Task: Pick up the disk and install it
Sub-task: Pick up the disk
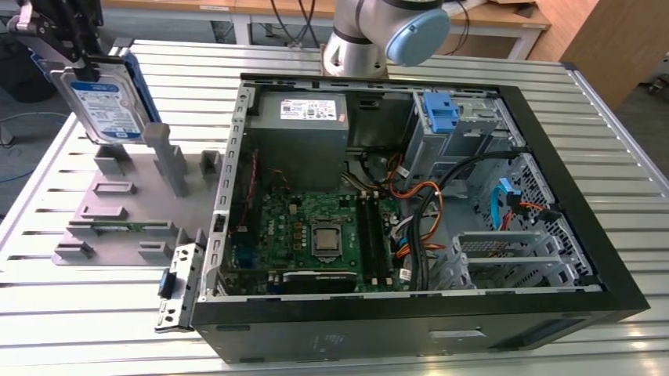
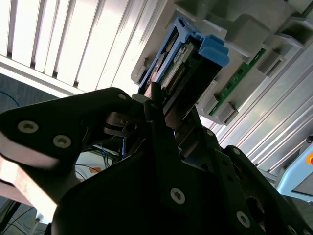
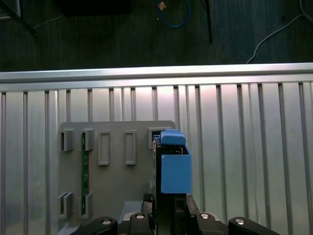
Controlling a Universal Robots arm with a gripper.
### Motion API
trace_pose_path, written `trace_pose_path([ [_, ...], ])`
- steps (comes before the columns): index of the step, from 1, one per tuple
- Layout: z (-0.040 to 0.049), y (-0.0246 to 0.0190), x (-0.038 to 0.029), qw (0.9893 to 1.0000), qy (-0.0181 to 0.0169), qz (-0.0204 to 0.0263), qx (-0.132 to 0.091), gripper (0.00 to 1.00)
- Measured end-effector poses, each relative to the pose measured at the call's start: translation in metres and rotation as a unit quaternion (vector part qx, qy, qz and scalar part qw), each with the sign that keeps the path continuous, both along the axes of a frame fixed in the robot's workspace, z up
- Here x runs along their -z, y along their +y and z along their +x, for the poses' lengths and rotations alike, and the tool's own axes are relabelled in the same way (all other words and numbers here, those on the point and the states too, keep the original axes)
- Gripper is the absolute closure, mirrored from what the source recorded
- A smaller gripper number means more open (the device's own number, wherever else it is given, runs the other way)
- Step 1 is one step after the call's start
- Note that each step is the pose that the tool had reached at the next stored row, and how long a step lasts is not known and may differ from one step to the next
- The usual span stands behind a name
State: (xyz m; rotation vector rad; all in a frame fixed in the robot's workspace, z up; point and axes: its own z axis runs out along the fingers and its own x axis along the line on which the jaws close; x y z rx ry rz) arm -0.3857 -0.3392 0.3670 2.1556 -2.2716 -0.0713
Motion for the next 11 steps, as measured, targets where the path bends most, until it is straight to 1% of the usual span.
trace_pose_path([
  [5, 0.0000, 0.0000, -0.0100, 1.0000, -0.0002, 0.0001, 0.000, 0.65],
  [11, -0.0001, 0.0000, -0.0242, 1.0000, -0.0002, 0.0001, 0.000, 0.65],
])
